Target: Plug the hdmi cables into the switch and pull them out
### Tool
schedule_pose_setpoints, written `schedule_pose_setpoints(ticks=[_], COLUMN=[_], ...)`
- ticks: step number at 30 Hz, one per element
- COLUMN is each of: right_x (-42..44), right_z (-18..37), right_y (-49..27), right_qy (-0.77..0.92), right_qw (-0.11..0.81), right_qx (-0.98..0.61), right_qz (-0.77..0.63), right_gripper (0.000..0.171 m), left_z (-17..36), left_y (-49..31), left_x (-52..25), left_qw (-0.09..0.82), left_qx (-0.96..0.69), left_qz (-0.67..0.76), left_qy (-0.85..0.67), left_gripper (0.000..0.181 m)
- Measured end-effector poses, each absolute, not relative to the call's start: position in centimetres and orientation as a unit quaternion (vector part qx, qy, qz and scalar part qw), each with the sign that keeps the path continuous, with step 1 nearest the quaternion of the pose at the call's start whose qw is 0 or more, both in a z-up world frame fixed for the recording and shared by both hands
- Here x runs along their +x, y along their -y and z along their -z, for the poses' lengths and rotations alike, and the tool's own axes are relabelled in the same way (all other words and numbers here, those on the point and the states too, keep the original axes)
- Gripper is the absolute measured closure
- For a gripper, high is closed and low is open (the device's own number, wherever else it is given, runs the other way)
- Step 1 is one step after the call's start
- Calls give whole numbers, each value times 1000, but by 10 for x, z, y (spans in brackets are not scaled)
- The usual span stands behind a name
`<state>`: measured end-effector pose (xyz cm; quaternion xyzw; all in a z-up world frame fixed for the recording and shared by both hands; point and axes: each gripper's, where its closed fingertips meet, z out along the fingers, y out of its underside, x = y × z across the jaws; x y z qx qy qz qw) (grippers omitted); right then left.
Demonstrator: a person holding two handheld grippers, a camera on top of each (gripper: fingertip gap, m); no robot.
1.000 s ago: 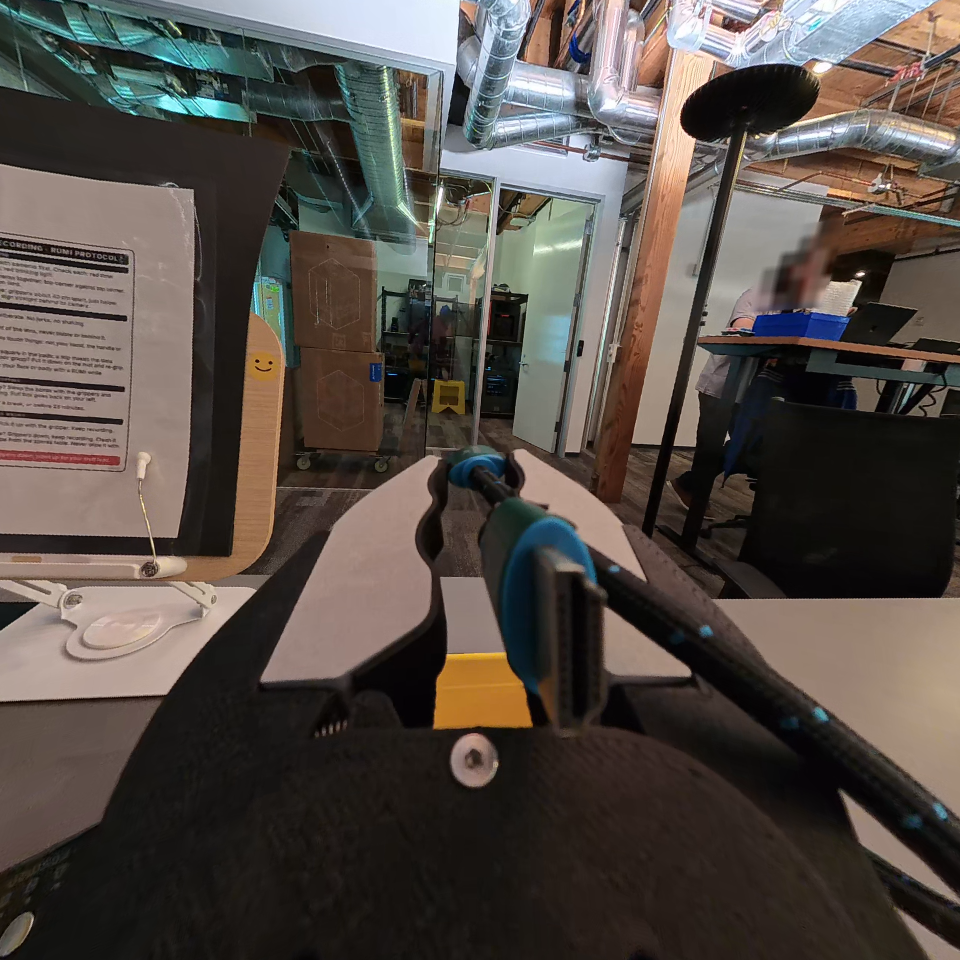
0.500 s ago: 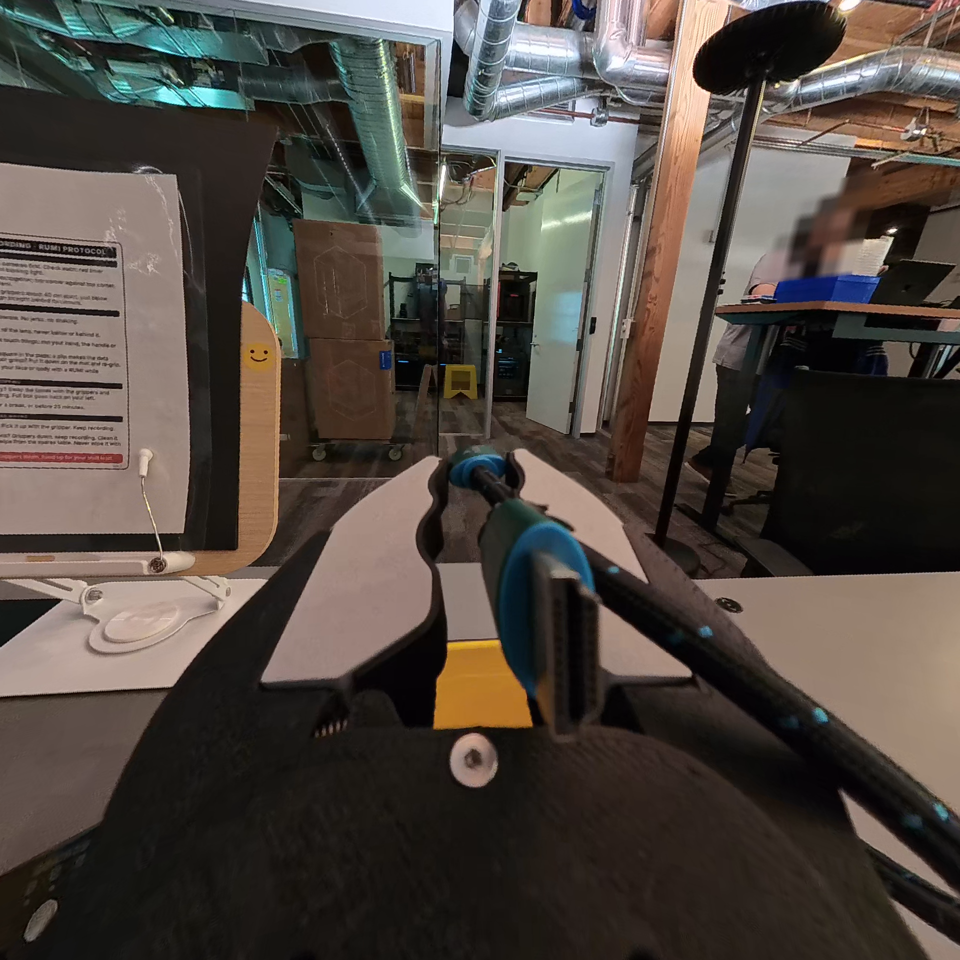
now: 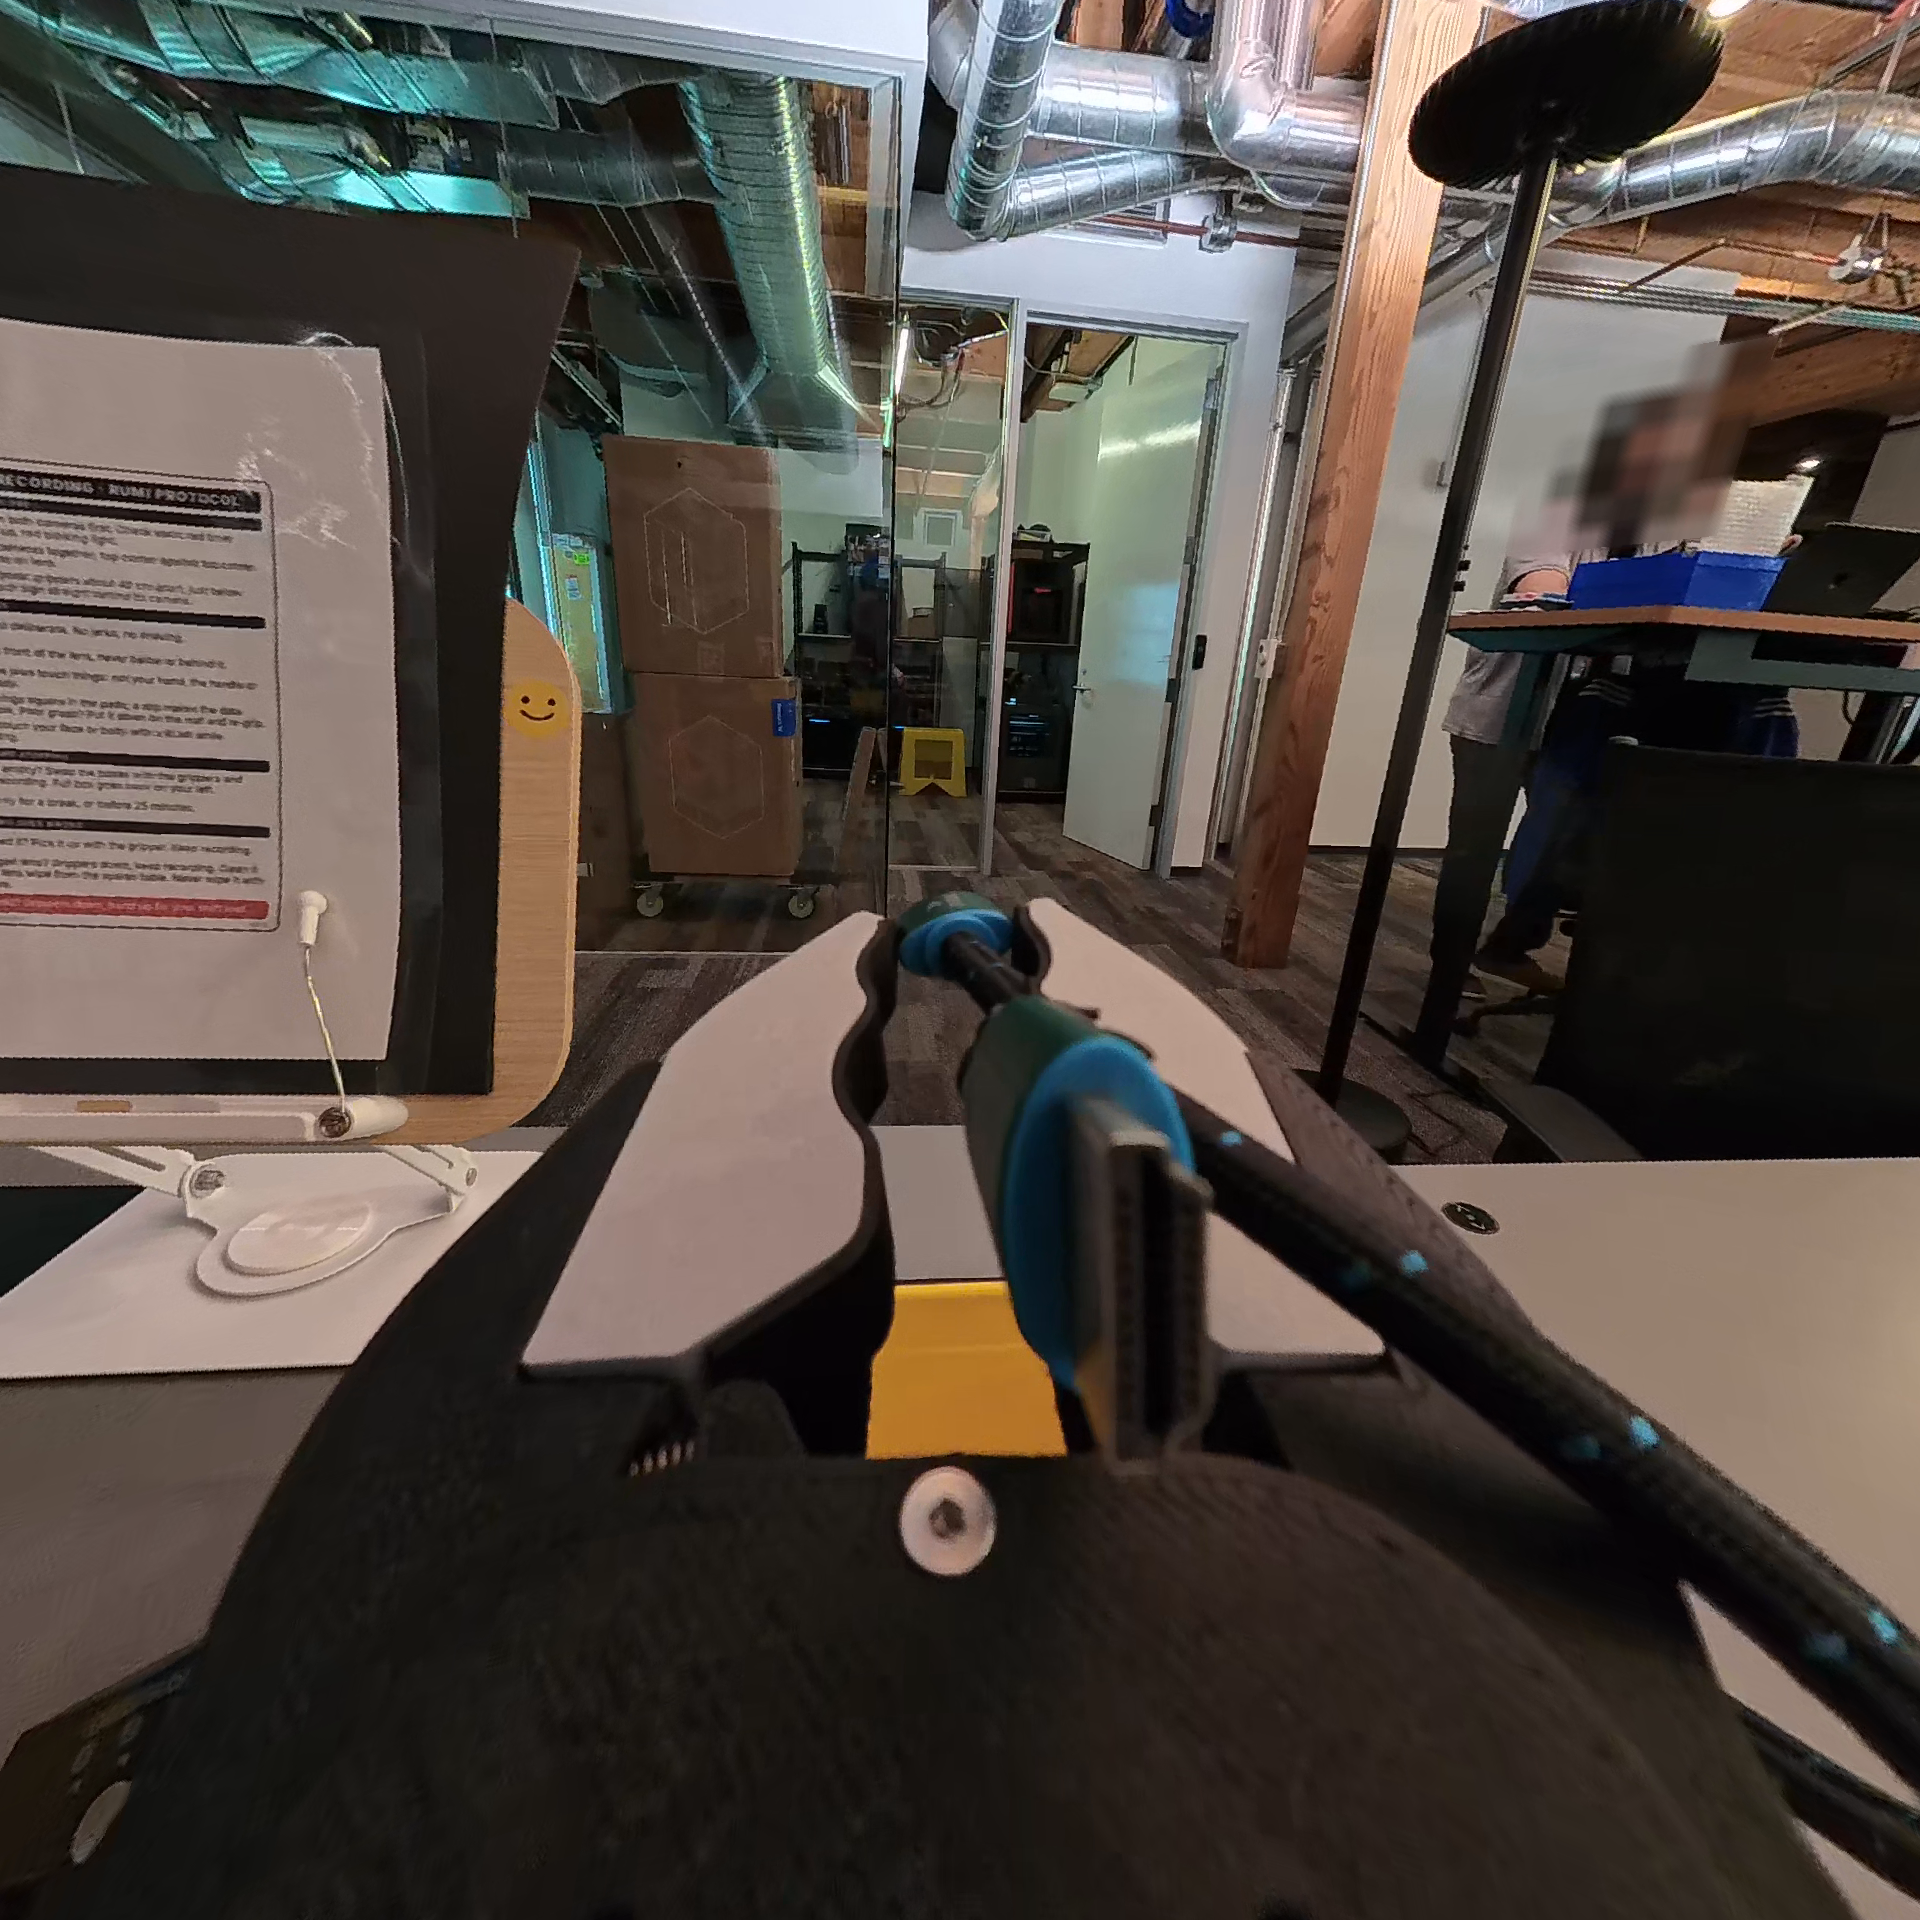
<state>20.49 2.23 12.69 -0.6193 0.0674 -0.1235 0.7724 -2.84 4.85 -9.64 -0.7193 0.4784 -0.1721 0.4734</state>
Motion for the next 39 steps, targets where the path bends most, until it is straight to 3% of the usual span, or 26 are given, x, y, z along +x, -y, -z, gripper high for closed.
schedule_pose_setpoints(ticks=[11, 18, 25, 28, 32, 39], right_x=[199, 199, 197, 196, 193, 188], right_z=[-129, -129, -129, -127, -125, -125], right_y=[-24, -26, -29, -31, -34, -37], right_qy=[-58, -55, -48, -49, -42, -33], right_qw=[777, 778, 778, 777, 778, 779], right_qx=[-617, -618, -620, -624, -624, -625], right_qz=[109, 97, 87, 71, 62, 44], right_gripper=[150, 151, 151, 151, 150, 150], left_z=[109, 130, 146, 149, 149, 151], left_y=[-53, -50, -65, -68, -68, -68], left_x=[-32, -23, -19, -15, -11, -51], left_qw=[461, 416, 364, 354, 351, 254], left_qx=[-728, -704, -726, -715, -719, -830], left_qz=[176, 146, 149, 170, 199, 137], left_qy=[-475, -556, -565, -578, -566, -477], left_gripper=[107, 113, 96, 115, 125, 129])
